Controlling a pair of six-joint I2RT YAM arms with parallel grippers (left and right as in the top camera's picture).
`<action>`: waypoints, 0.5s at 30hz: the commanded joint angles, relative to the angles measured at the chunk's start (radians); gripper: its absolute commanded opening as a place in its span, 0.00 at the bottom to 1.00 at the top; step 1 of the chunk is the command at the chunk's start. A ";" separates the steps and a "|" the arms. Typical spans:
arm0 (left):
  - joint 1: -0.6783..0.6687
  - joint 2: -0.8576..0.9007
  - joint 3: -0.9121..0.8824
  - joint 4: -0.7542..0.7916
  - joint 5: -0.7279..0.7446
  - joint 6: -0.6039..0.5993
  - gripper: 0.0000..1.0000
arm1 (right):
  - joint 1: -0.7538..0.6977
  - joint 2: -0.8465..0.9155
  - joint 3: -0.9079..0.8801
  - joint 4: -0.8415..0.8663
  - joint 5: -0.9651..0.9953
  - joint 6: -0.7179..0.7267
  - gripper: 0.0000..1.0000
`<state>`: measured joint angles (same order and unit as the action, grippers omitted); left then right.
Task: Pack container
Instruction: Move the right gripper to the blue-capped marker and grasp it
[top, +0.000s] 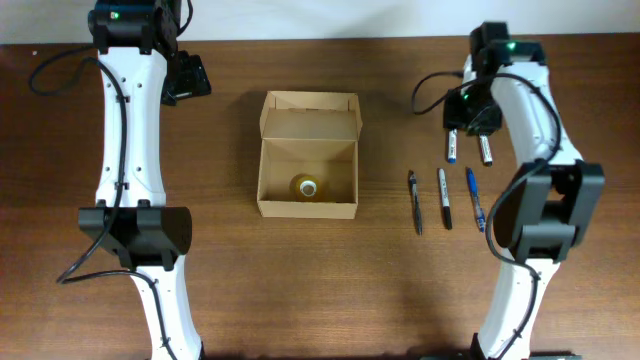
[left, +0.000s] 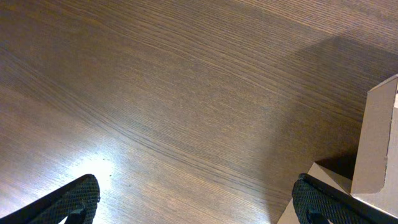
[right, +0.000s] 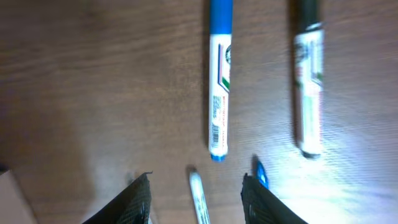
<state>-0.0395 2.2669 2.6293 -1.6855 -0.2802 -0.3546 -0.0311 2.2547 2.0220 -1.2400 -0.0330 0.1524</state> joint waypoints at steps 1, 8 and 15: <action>0.005 0.002 0.019 -0.002 0.003 0.012 1.00 | -0.004 0.042 -0.022 0.026 -0.016 0.018 0.47; 0.005 0.002 0.019 -0.002 0.003 0.012 1.00 | -0.004 0.105 -0.022 0.083 -0.004 -0.044 0.47; 0.005 0.002 0.019 -0.002 0.003 0.012 1.00 | -0.007 0.129 -0.022 0.119 0.023 -0.043 0.47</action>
<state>-0.0395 2.2669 2.6293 -1.6855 -0.2806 -0.3546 -0.0315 2.3531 2.0033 -1.1313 -0.0296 0.1200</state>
